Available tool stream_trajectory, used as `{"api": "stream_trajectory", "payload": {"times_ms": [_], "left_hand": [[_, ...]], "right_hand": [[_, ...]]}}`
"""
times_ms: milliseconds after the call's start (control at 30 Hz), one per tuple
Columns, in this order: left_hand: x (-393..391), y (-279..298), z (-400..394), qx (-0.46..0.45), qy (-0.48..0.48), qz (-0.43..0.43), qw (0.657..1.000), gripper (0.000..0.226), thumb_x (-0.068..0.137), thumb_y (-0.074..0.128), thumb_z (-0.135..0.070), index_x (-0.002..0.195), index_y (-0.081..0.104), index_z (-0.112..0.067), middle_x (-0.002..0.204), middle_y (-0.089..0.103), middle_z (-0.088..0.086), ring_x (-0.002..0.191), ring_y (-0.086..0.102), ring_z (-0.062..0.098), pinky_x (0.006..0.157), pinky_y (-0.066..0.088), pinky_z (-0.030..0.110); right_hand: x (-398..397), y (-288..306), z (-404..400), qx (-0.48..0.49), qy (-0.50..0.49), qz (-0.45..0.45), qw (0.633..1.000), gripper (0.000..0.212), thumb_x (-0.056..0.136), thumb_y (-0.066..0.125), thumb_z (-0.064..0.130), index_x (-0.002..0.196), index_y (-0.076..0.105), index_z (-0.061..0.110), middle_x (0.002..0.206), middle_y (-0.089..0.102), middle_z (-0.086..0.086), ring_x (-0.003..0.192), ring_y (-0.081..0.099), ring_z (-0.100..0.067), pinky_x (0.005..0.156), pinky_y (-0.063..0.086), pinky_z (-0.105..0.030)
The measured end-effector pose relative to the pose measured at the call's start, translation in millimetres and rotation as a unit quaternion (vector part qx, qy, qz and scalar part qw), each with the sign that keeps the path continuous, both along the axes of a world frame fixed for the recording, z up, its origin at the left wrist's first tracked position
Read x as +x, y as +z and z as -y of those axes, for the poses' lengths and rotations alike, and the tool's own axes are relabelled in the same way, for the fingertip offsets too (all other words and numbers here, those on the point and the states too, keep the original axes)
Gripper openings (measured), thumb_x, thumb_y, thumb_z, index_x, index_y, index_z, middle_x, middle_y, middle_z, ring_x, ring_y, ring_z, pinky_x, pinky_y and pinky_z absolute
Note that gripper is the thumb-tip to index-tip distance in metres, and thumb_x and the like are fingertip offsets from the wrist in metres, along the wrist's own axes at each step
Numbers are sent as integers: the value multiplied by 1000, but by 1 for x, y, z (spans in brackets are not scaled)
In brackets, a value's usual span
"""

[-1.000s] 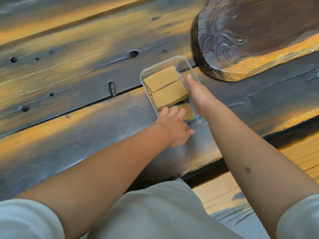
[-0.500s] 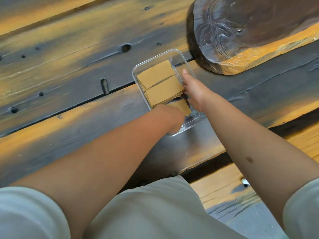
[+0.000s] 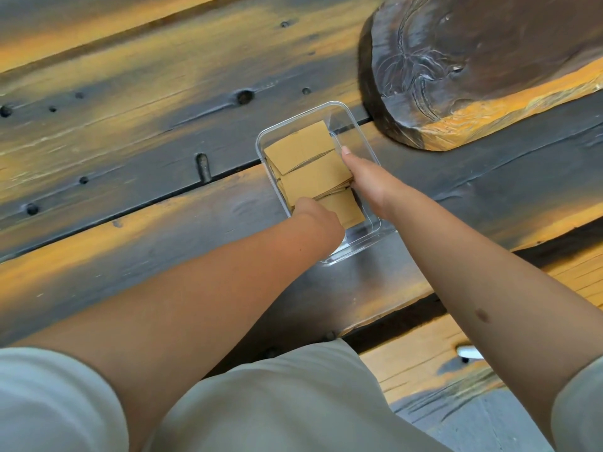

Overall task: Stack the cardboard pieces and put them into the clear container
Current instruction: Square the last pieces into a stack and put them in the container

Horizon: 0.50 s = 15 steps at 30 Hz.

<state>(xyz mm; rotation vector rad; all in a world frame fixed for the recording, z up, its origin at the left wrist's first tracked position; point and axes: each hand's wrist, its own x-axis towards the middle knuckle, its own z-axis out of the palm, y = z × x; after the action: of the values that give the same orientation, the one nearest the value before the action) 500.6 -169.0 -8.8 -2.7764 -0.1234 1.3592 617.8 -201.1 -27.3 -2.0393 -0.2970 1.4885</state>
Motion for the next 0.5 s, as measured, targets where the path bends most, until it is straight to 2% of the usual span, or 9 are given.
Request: {"api": "stream_trajectory", "payload": {"times_ms": [167, 267, 333, 400, 500], "left_hand": [[-5, 6, 3, -45, -9, 30, 998, 28, 92, 45, -9, 117, 55, -17, 77, 43, -2, 62, 43, 18, 49, 26, 29], [-14, 13, -3, -72, 7, 108, 992, 23, 89, 46, -6, 108, 56, -14, 69, 42, -1, 56, 40, 18, 47, 28, 29], [-25, 15, -6, -98, 39, 166, 981, 19, 89, 48, -11, 107, 54, -13, 68, 41, 0, 57, 39, 19, 48, 28, 29], [-39, 14, -6, -123, 65, 232, 963, 21, 93, 45, -24, 108, 55, -13, 77, 48, 3, 70, 46, 24, 57, 30, 31], [-64, 4, 0, -146, 51, 274, 949, 44, 98, 34, -47, 122, 52, -16, 107, 58, 6, 102, 50, 27, 79, 33, 40]], "right_hand": [[2, 2, -2, -10, 22, 28, 999, 77, 89, 27, 72, 152, 21, 27, 159, 21, 0, 144, 22, -22, 112, 18, -45], [7, 4, -19, -4, 4, 29, 1000, 80, 88, 27, 74, 151, 25, 24, 158, 23, -1, 144, 22, -21, 116, 15, -45], [9, 6, -32, -7, -1, 24, 1000, 84, 87, 27, 76, 151, 25, 22, 159, 22, -1, 145, 20, -21, 117, 13, -46], [9, 8, -46, -8, 3, 23, 1000, 85, 85, 28, 77, 151, 25, 24, 159, 22, -1, 145, 21, -21, 117, 14, -47], [7, 9, -59, -34, 14, 51, 998, 90, 81, 30, 80, 151, 24, 25, 158, 23, -1, 144, 23, -23, 116, 16, -48]]}}
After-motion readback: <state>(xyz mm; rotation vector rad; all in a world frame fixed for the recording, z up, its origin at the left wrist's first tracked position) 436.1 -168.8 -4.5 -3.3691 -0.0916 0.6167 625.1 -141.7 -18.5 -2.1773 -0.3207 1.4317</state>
